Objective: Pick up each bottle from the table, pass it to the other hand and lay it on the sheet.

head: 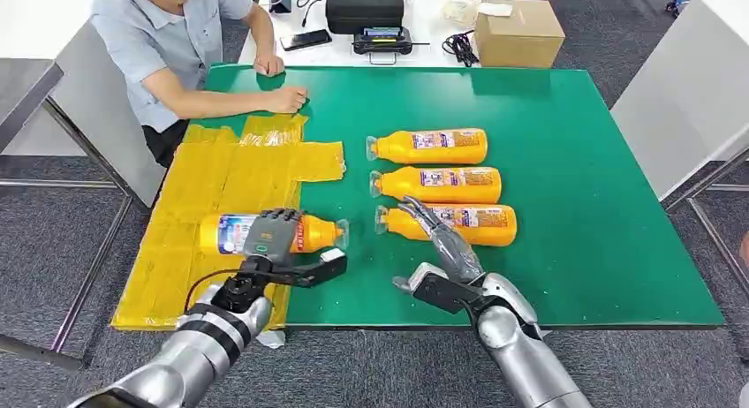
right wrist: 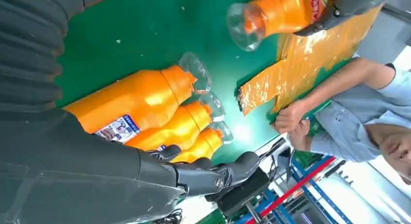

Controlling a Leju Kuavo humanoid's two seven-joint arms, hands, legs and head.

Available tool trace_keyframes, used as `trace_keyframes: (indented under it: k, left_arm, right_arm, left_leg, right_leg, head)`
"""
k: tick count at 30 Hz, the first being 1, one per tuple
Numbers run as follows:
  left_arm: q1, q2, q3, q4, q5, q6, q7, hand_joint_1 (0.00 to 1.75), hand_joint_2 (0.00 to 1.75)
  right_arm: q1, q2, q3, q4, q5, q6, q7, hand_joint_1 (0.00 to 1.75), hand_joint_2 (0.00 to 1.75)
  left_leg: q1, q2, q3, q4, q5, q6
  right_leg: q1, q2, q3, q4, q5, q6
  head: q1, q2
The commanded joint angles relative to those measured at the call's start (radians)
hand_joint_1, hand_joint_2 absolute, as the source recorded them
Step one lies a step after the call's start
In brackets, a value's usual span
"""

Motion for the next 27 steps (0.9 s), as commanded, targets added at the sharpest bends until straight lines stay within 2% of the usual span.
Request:
trace_keyframes:
  k: [1, 3, 5, 7, 8, 9, 15, 16, 22, 27]
  left_arm:
    - [-0.1, 0.051, -0.027, 0.182, -0.049, -0.089, 0.045, 1.71, 1.75]
    - [-0.104, 0.055, -0.031, 0.186, -0.068, -0.092, 0.052, 1.75, 1.75]
    - [-0.105, 0.056, -0.022, 0.188, -0.064, -0.09, 0.051, 1.69, 1.75]
    - [-0.106, 0.051, -0.011, 0.184, -0.061, -0.082, 0.04, 1.48, 1.75]
    - [-0.104, 0.045, 0.001, 0.182, -0.05, -0.084, 0.019, 1.26, 1.75]
    - [-0.099, 0.037, 0.012, 0.177, -0.04, -0.084, -0.001, 0.4, 1.75]
    - [-0.098, 0.034, 0.011, 0.176, -0.04, -0.084, 0.0, 0.4, 1.75]
    - [-0.093, 0.031, 0.018, 0.172, -0.032, -0.083, -0.014, 0.0, 1.75]
    - [-0.079, 0.017, 0.065, 0.17, 0.05, -0.129, -0.107, 0.0, 1.75]
    - [-0.077, 0.017, 0.067, 0.173, 0.062, -0.137, -0.109, 0.0, 1.75]
  right_arm:
    - [-0.055, 0.027, 0.006, 0.098, 0.006, 0.011, -0.005, 0.0, 1.75]
    - [-0.056, 0.029, 0.005, 0.108, 0.007, 0.012, -0.005, 0.0, 1.75]
    - [-0.053, 0.028, 0.004, 0.112, 0.007, 0.012, -0.005, 0.0, 1.75]
    - [-0.05, 0.027, 0.001, 0.117, 0.008, 0.012, -0.008, 0.0, 1.75]
    - [-0.048, 0.027, -0.001, 0.115, 0.009, 0.012, -0.011, 0.0, 1.75]
    - [-0.043, 0.026, -0.002, 0.107, 0.01, 0.012, -0.012, 0.0, 1.75]
    - [-0.042, 0.025, -0.003, 0.105, 0.01, 0.012, -0.012, 0.0, 1.75]
    - [-0.039, 0.025, -0.004, 0.096, 0.01, 0.011, -0.012, 0.0, 1.75]
    - [-0.03, 0.018, -0.006, 0.079, 0.012, 0.014, -0.013, 0.0, 1.75]
    - [-0.03, 0.019, -0.01, 0.086, 0.012, 0.014, -0.013, 0.0, 1.75]
  left_leg:
    - [0.001, 0.004, 0.003, 0.0, -0.001, -0.002]
    - [0.001, 0.005, 0.005, 0.0, -0.002, -0.002]
    - [0.0, 0.003, 0.004, -0.001, -0.001, -0.001]
    - [0.001, 0.004, 0.006, -0.001, -0.001, -0.002]
    - [0.0, 0.003, 0.005, -0.001, -0.001, -0.001]
    - [0.001, 0.004, 0.006, 0.0, -0.002, -0.002]
    - [0.001, 0.004, 0.007, 0.0, -0.002, -0.002]
    - [0.001, 0.003, 0.006, -0.001, -0.001, -0.002]
    - [0.0, 0.002, 0.006, -0.001, -0.001, -0.002]
    - [0.001, 0.003, 0.008, -0.001, -0.001, -0.002]
  right_leg:
    - [0.001, 0.003, 0.002, 0.0, 0.0, -0.002]
    - [0.001, 0.004, 0.004, 0.0, 0.0, -0.003]
    - [0.0, 0.003, 0.003, -0.001, 0.0, -0.002]
    - [0.001, 0.003, 0.005, -0.001, 0.0, -0.002]
    - [0.001, 0.003, 0.004, 0.0, 0.0, -0.002]
    - [0.001, 0.004, 0.005, 0.0, 0.0, -0.003]
    - [0.001, 0.003, 0.006, 0.0, -0.001, -0.003]
    - [0.001, 0.003, 0.005, 0.0, 0.0, -0.002]
    - [0.001, 0.002, 0.005, -0.001, -0.001, -0.002]
    - [0.001, 0.002, 0.007, -0.001, -0.001, -0.003]
  head:
    - [0.0, 0.0]
    - [0.0, 0.0]
    - [0.0, 0.0]
    - [0.0, 0.0]
    - [0.0, 0.0]
    - [0.0, 0.0]
    - [0.0, 0.0]
    - [0.0, 0.0]
    - [0.0, 0.0]
    - [0.0, 0.0]
